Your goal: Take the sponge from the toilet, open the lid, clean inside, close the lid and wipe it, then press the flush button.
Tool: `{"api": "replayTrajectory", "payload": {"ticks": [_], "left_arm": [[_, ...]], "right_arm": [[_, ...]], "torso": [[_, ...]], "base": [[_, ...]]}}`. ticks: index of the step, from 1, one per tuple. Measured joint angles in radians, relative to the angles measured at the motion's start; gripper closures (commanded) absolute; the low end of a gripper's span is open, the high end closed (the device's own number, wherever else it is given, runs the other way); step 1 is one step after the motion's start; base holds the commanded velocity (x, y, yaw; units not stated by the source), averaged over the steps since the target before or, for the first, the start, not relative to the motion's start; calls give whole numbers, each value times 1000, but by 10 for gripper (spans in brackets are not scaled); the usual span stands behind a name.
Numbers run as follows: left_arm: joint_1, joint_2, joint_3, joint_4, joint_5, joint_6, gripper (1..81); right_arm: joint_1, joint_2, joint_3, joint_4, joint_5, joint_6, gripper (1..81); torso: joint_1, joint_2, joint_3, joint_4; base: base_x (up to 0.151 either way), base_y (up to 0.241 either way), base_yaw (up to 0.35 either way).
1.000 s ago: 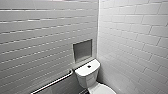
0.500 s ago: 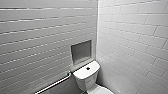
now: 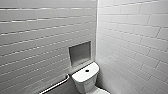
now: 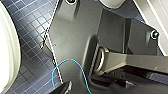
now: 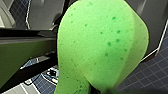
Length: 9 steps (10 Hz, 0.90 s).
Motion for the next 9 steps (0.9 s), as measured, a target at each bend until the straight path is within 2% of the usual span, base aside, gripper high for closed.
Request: {"api": "replayTrajectory", "payload": {"ticks": [2, 7, 9], "left_arm": [[0, 0, 0, 0, 0, 0, 10], [0, -7, 2, 0, 1, 0, 10], [4, -29, 38, 0, 5, 0, 10]], "right_arm": [[-1, -1, 0, 1, 0, 0, 811], [-3, -20, 9, 1, 4, 0, 811], [-5, -56, 83, 1, 14, 0, 811]], "torso": [[0, 0, 0, 0], [0, 1, 0, 0], [0, 1, 0, 0]], "base": [[94, 0, 0], [0, 0, 0], [0, 0, 0]]}}
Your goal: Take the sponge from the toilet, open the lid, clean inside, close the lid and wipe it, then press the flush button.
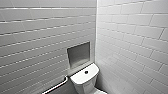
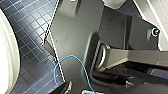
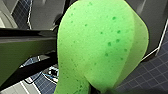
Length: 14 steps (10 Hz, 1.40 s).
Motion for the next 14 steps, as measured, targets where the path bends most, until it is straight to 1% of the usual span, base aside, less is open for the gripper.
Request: {"api": "replayTrajectory", "payload": {"ticks": [2, 5, 7, 9, 10, 12, 14], "left_arm": [[-13, -52, 93, 1, 3, 0, 10], [-48, -183, 301, 1, 7, 0, 10], [-96, -293, 471, 1, 24, -1, 10], [-170, -414, 631, 0, 50, -4, 10], [-220, -463, 694, -8, 77, -5, 10], [-350, -520, 795, -38, 133, -9, 10], [-468, -543, 879, -74, 182, -13, 10]], "right_arm": [[-8, -66, 141, -2, 27, 0, 811], [-27, -188, 399, -27, 61, 0, 811], [-33, -235, 487, -39, 83, 0, 811], [-46, -244, 514, -46, 96, 1, 811], [-53, -253, 510, -53, 106, 1, 811], [-52, -270, 492, -57, 112, 1, 811], [-52, -259, 491, -59, 113, 1, 811]], "torso": [[0, 0, 0, 0], [0, 0, 0, 0], [0, 0, 0, 0], [0, 0, 0, 0], [0, 0, 0, 0], [0, 0, 0, 0], [0, 0, -1, 0]], "base": [[0, 0, 0], [0, 0, 0], [0, 0, 0], [0, 0, 0], [0, 0, 0], [0, 0, 0], [0, 0, 0]]}}
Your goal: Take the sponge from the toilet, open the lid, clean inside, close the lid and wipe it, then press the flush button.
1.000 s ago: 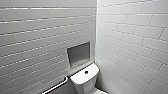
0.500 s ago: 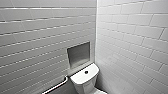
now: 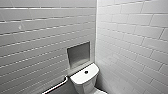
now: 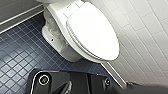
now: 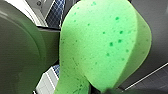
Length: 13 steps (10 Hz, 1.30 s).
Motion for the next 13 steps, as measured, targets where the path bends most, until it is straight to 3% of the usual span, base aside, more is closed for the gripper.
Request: {"api": "replayTrajectory", "payload": {"ticks": [3, 7, 10, 13], "left_arm": [[-143, -21, 65, -66, 97, -5, 10], [-396, -18, 89, -188, 167, -10, 10], [-540, 23, 89, -289, 192, -10, 10], [-634, 89, -6, -359, 199, -14, 10]], "right_arm": [[0, 2, 0, -4, 5, 0, 811], [7, 3, -13, -4, 9, 0, 811], [18, 3, -14, -5, 14, 0, 811], [19, 10, -14, -6, 14, 0, 811]], "torso": [[0, 0, -41, 0], [1, 1, -111, 0], [2, 2, -125, 0], [2, 3, -126, 0]], "base": [[0, 0, 0], [0, 0, 0], [0, 0, 0], [0, 0, 0]]}}
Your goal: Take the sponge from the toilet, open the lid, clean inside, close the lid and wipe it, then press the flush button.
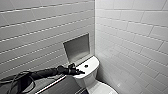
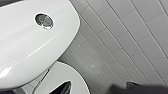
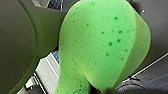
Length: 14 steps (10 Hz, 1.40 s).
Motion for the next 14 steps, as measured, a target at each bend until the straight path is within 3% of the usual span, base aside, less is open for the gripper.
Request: {"api": "replayTrajectory", "payload": {"ticks": [1, 2, 7, 11, 14], "left_arm": [[-14, 20, -39, -7, 2, -1, 10], [-28, 43, -74, -19, 3, -1, 811], [-78, 185, -239, -24, 11, -7, 811], [-131, 274, -367, -27, 11, -7, 811], [-221, 300, -418, -30, 8, -22, 811]], "right_arm": [[0, 6, -2, 0, 0, 1, 811], [-3, 10, -5, 0, 0, 1, 811], [-16, 11, -7, -2, 27, 0, 811], [-10, 12, -7, -3, 30, 0, 811], [-4, 9, -6, -3, 34, 0, 811]], "torso": [[0, 0, 0, 0], [0, 0, 0, 0], [0, 0, -11, 0], [1, 1, -110, 0], [2, 3, -130, 0]], "base": [[0, 0, 0], [0, 0, 0], [0, 0, 0], [0, 0, 0], [0, 0, 0]]}}
